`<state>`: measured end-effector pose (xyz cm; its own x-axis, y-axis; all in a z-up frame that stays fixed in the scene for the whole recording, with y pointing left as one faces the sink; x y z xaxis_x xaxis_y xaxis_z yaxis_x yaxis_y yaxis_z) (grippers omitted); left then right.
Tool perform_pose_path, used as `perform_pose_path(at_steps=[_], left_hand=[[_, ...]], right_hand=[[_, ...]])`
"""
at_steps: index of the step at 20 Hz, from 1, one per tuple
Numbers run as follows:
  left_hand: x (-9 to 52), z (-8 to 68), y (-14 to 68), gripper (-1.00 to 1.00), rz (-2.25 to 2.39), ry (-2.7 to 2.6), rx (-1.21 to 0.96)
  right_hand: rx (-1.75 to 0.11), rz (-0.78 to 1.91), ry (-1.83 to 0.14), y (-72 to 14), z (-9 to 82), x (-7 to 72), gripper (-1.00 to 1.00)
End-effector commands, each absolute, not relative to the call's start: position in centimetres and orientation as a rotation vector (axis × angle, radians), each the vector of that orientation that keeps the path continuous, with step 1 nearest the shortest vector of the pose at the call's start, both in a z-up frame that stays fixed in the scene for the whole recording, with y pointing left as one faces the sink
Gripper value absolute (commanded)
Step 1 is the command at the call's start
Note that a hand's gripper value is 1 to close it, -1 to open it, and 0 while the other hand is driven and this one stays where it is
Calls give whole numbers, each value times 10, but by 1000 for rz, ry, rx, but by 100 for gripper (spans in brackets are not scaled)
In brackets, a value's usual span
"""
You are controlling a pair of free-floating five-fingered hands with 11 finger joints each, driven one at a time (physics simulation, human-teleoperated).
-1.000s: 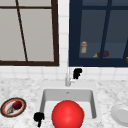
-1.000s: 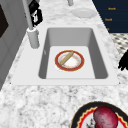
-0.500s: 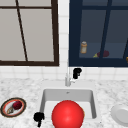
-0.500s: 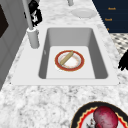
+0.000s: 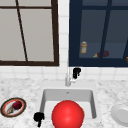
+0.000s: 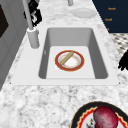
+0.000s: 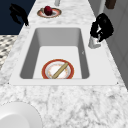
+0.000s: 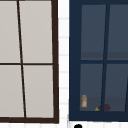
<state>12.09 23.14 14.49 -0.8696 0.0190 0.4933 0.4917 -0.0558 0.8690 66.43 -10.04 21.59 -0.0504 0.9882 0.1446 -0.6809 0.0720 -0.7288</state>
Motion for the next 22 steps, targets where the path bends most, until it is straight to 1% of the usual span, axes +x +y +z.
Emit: perform_pose_path(at_steps=[1, 7, 11, 12, 13, 17, 22], left_hand=[[121, 145, 231, 0, -1993, -1894, -545], [121, 145, 231, 0, -1993, -1894, -545], [121, 145, 231, 0, -1993, -1894, -545], [121, 145, 231, 0, -1993, -1894, -545], [121, 145, 231, 0, -1993, -1894, -545], [121, 145, 231, 0, -1993, -1894, -545], [121, 145, 231, 0, -1993, -1894, -545]], right_hand=[[-500, 1466, -749, -70, 226, 668, 100], [-540, 1466, -722, -63, 218, 664, 100], [-585, 1466, -715, -79, 218, 663, 100], [-591, 1462, -711, -82, 218, 663, -100], [-562, 1446, -745, -91, 227, 664, -100], [-572, 1448, -744, -98, 260, 666, -100], [-572, 1450, -762, -121, 267, 654, -100]])
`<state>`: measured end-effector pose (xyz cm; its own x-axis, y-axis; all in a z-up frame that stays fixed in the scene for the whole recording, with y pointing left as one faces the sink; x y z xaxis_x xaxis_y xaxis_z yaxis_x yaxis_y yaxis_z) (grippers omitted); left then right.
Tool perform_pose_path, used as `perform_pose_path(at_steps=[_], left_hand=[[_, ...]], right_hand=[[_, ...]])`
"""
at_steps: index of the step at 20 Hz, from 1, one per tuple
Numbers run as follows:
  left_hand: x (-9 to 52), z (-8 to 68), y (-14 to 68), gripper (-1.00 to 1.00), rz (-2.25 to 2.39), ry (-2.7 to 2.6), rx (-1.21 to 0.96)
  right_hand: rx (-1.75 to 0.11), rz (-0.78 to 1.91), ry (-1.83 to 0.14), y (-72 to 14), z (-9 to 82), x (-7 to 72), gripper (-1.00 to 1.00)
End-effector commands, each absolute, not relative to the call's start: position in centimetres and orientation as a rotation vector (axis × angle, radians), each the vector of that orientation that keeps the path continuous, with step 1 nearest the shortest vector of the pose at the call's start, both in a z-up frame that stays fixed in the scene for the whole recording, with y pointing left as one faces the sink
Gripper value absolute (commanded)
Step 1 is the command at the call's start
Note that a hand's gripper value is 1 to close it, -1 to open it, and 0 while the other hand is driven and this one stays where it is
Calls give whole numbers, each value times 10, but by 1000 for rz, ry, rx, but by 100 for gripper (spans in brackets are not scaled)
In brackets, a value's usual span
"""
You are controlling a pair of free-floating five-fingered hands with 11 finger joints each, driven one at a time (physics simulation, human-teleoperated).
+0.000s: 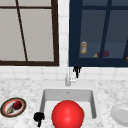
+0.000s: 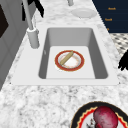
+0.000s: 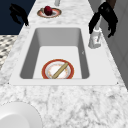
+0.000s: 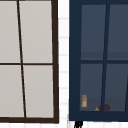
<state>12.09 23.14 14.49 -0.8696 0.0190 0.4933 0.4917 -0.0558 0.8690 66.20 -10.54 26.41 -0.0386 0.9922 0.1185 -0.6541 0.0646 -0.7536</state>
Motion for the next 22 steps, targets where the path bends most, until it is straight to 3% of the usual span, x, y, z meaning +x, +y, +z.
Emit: perform_pose_path(at_steps=[1, 13, 22], left_hand=[[121, 145, 231, 0, -1993, -1894, -545], [121, 145, 231, 0, -1993, -1894, -545], [121, 145, 231, 0, -1993, -1894, -545]], right_hand=[[-567, 1446, -772, -126, 266, 652, -100], [-581, 1385, -804, -165, 253, 605, -100], [-671, 1323, -673, -169, 227, 581, -100]])
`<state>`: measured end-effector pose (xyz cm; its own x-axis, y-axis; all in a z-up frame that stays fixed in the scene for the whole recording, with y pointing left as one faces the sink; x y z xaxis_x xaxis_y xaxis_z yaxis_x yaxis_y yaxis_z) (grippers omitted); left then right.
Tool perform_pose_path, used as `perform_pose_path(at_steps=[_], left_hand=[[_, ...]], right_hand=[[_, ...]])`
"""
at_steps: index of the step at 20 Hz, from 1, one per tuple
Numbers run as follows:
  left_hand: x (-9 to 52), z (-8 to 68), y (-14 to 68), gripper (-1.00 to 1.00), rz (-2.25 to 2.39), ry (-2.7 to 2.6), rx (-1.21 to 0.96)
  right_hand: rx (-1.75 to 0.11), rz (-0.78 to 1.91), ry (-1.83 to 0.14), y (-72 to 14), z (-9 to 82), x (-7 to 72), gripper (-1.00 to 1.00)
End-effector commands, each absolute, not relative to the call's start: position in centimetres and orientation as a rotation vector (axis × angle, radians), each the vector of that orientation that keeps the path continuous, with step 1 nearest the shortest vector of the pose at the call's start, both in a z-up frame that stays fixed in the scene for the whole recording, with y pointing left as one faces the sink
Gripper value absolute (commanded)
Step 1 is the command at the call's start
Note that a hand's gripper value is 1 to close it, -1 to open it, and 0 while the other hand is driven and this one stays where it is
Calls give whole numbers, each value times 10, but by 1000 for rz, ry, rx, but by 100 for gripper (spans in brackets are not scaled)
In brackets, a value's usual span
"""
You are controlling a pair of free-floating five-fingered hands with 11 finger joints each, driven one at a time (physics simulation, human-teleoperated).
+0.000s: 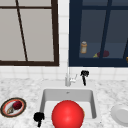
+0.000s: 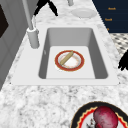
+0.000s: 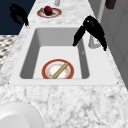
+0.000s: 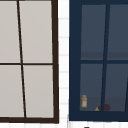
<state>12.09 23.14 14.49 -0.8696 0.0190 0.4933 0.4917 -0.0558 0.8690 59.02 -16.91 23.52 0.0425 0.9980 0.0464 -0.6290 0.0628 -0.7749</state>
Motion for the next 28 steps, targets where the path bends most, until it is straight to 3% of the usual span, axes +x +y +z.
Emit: perform_pose_path(at_steps=[1, 28], left_hand=[[121, 145, 231, 0, -1993, -1894, -545], [121, 145, 231, 0, -1993, -1894, -545]], right_hand=[[-682, 1323, -661, -169, 223, 577, -100], [-847, 1168, -456, -110, 97, 485, -100]])
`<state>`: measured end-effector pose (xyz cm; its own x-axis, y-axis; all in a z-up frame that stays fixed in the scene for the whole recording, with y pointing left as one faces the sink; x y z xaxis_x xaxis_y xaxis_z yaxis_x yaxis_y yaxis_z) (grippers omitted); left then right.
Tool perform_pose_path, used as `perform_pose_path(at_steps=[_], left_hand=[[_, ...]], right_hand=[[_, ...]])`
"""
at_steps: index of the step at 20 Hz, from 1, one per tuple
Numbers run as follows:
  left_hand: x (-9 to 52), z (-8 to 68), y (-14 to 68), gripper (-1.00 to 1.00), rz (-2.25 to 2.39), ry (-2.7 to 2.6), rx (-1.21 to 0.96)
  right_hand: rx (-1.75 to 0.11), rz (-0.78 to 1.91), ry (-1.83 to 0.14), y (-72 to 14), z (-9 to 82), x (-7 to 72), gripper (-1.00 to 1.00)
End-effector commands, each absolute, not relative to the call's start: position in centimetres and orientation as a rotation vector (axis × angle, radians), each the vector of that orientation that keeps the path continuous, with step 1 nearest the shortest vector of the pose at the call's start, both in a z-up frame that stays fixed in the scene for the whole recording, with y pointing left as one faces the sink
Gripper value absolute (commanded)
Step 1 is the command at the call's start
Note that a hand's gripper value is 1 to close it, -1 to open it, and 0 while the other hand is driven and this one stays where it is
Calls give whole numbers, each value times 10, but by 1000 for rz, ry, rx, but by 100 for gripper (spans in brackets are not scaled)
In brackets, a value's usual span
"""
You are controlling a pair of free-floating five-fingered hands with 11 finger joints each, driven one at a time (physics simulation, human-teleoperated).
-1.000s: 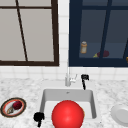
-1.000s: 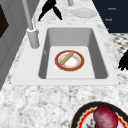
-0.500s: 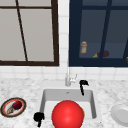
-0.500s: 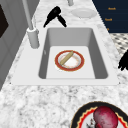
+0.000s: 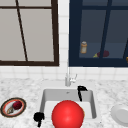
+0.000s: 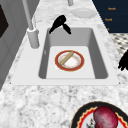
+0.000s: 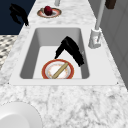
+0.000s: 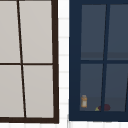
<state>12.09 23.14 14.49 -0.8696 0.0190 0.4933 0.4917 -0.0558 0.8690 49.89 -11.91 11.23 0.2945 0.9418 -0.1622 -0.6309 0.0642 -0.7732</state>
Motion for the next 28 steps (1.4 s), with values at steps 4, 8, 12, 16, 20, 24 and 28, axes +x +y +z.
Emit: perform_pose_path(at_steps=[4, 8, 12, 16, 20, 24, 28], left_hand=[[121, 145, 231, 0, -1993, -1894, -545], [121, 145, 231, 0, -1993, -1894, -545], [121, 145, 231, 0, -1993, -1894, -545], [121, 145, 231, 0, -1993, -1894, -545], [121, 145, 231, 0, -1993, -1894, -545], [121, 145, 231, 0, -1993, -1894, -545], [121, 145, 231, 0, -1993, -1894, -545]], right_hand=[[-845, 1162, -457, -101, 77, 467, -100], [-843, 1135, -460, -94, 56, 454, -100], [-836, 1117, -464, -88, 32, 443, -100], [-836, 1108, -459, -82, 10, 433, -100], [-833, 1102, -460, -76, -12, 422, -100], [-838, 1092, -449, -70, -34, 412, -100], [-838, 1105, -430, -64, -53, 414, -100]])
